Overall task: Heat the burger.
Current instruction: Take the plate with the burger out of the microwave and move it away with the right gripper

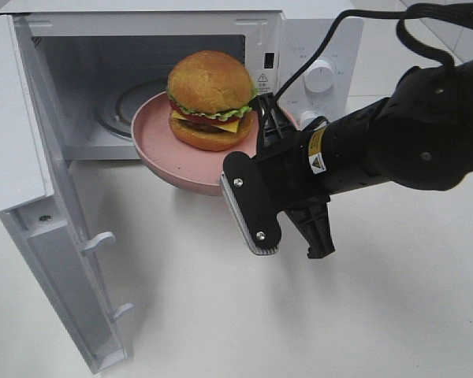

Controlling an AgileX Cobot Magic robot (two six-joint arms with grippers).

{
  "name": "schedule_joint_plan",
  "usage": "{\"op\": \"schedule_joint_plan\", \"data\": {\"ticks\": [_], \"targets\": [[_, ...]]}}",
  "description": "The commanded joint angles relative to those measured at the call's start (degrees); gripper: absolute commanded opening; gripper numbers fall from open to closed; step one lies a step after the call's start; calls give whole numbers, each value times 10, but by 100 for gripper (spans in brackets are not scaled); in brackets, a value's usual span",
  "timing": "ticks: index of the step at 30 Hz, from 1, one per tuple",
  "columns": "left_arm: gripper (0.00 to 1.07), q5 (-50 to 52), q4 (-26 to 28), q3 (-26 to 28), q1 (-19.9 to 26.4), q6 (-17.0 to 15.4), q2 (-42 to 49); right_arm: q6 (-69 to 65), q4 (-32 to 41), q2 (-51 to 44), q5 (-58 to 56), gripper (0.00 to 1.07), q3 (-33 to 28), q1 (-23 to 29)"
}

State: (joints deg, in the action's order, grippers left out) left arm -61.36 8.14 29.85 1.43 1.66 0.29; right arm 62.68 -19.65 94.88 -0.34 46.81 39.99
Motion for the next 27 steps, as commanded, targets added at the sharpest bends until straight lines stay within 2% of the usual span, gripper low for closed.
{"op": "schedule_joint_plan", "data": {"ticks": [1, 9, 11, 14, 27], "targets": [[98, -1, -2, -3, 2, -3, 4, -3, 1, -32, 33, 0, -11, -4], [98, -1, -2, -3, 2, -3, 4, -3, 1, -97, 29, 0, -68, -4], [98, -1, -2, -3, 2, -3, 4, -3, 1, -134, 25, 0, -98, -4], [98, -1, -2, -3, 2, -3, 4, -3, 1, -142, 24, 0, -104, -4], [98, -1, -2, -3, 2, -3, 4, -10, 1, -288, -78, 0, -189, -4]]}}
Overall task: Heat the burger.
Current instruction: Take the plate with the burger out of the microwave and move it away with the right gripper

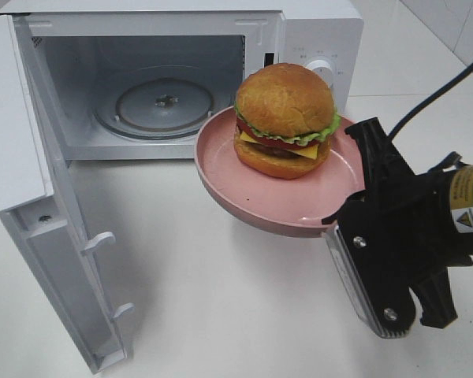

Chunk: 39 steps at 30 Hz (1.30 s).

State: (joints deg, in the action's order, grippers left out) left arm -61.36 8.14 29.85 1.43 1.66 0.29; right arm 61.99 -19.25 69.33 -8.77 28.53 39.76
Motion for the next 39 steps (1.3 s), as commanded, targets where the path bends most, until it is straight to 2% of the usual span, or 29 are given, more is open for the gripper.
{"op": "schedule_joint_plan", "data": {"ticks": [1, 13, 21, 30, 39], "targets": [[98, -1, -2, -3, 2, -3, 4, -3, -3, -33, 6, 0, -6, -2], [98, -1, -2, -3, 2, -3, 4, -33, -6, -171, -110, 0, -59, -2], [98, -1, -2, -3, 2, -3, 4, -112, -45, -261, -208, 0, -72, -2], [98, -1, -2, -3, 2, -3, 4, -199, -92, -285, -266, 0, -72, -2], [98, -1, -2, -3, 2, -3, 4, -371, -185, -285, -329, 0, -72, -2]]}}
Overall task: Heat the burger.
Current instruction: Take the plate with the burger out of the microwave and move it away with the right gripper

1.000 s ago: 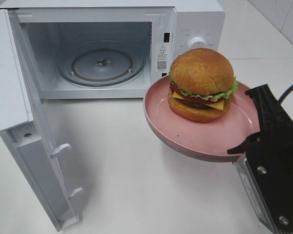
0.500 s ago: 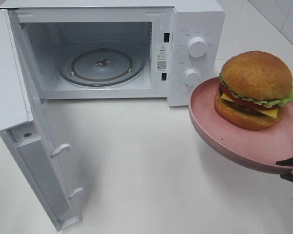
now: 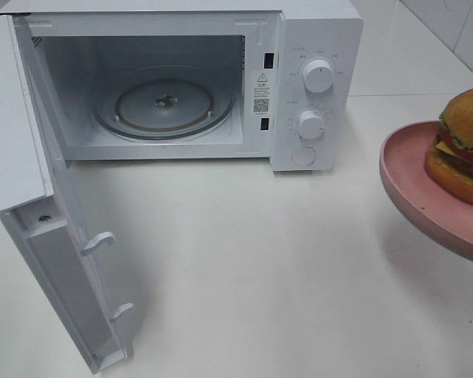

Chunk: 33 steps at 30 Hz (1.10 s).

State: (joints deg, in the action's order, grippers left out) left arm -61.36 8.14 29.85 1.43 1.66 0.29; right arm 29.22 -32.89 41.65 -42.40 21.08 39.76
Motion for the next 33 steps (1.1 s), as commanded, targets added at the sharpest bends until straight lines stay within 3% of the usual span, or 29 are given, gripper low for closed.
{"op": "schedule_joint_plan", "data": {"ticks": [1, 13, 23, 25, 33], "targets": [[98, -1, -2, -3, 2, -3, 4, -56, -58, -9, 2, 0, 3, -2], [98, -1, -2, -3, 2, -3, 4, -199, -109, 9, -49, 0, 3, -2], [98, -1, -2, -3, 2, -3, 4, -409, -152, 133, -84, 0, 9, -2], [98, -1, -2, -3, 2, -3, 4, -498, -154, 182, -85, 0, 28, -2], [98, -1, -2, -3, 2, -3, 4, -625, -179, 279, -95, 0, 66, -2]]}}
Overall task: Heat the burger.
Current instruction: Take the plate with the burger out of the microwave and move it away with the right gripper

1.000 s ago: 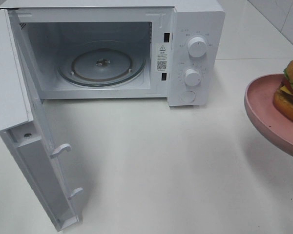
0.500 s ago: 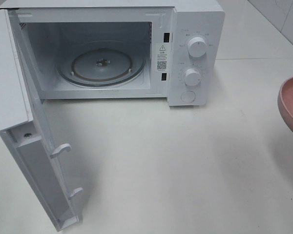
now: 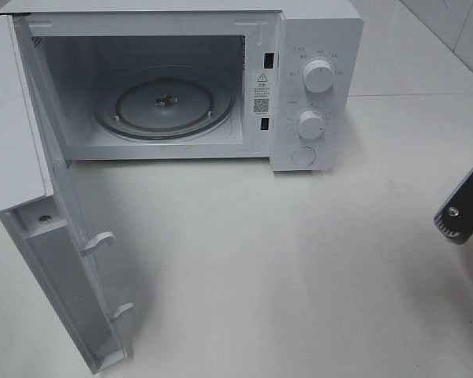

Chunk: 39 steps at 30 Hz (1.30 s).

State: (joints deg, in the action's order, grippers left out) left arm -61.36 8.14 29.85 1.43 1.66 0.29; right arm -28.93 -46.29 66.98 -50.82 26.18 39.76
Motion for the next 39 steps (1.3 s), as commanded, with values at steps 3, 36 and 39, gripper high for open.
{"op": "schedule_joint_plan", "data": {"ticks": [3, 36, 39], "targets": [[98, -1, -2, -3, 2, -3, 4, -55, -46, 35, -11, 0, 20, -2], [98, -1, -2, -3, 2, -3, 4, -296, -130, 303, 67, 2, 53, -91], [98, -1, -2, -3, 2, -3, 4, -311, -135, 324, 72, 4, 53, -91]]}}
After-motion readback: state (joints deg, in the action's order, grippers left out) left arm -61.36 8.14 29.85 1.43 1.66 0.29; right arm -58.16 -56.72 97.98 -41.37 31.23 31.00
